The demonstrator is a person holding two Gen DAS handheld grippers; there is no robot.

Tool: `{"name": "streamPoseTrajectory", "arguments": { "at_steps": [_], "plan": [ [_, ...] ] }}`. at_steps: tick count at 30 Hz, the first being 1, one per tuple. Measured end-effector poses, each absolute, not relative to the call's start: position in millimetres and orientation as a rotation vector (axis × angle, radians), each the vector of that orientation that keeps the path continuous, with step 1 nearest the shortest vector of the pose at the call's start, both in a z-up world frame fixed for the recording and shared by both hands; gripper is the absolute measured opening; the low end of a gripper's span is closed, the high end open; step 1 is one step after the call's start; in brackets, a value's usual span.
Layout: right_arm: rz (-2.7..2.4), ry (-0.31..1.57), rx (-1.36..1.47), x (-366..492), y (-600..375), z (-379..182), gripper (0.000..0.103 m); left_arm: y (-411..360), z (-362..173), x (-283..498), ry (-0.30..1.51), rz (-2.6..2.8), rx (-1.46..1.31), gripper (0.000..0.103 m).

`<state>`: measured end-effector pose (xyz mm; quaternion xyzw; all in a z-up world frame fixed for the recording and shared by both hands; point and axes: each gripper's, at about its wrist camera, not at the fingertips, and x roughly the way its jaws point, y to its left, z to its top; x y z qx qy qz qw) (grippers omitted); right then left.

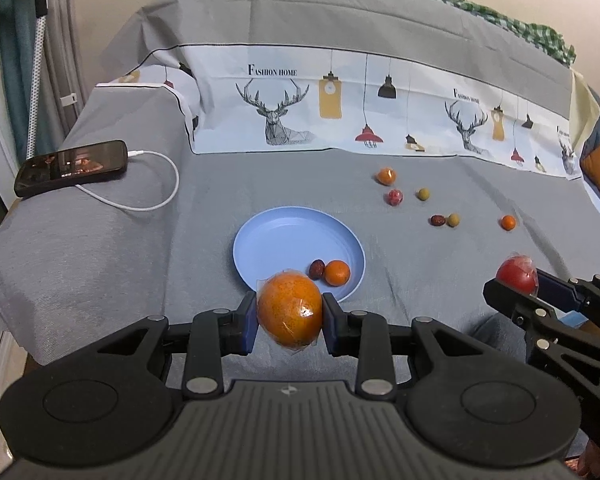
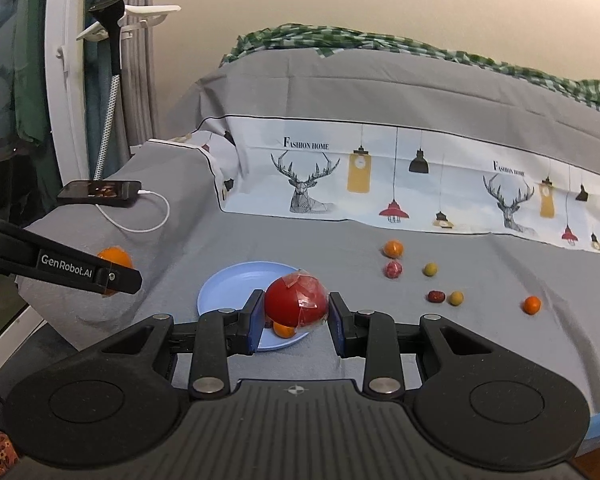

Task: Organize fruits
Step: 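Move both fruits over the blue plate and release them onto it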

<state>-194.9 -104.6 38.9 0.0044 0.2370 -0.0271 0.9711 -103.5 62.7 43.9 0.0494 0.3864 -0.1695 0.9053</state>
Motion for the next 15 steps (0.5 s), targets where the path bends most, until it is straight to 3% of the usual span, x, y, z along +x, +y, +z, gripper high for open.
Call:
{"name": "streamPoseTrajectory", "arguments": {
  "at_steps": [15],
  "plan": [
    [-0.04,0.495,0.003,-189.8,-104.2,34.8,0.034,66.4,41.0,-99.0,0.806,-0.357,0.099,0.036]
  ]
}}
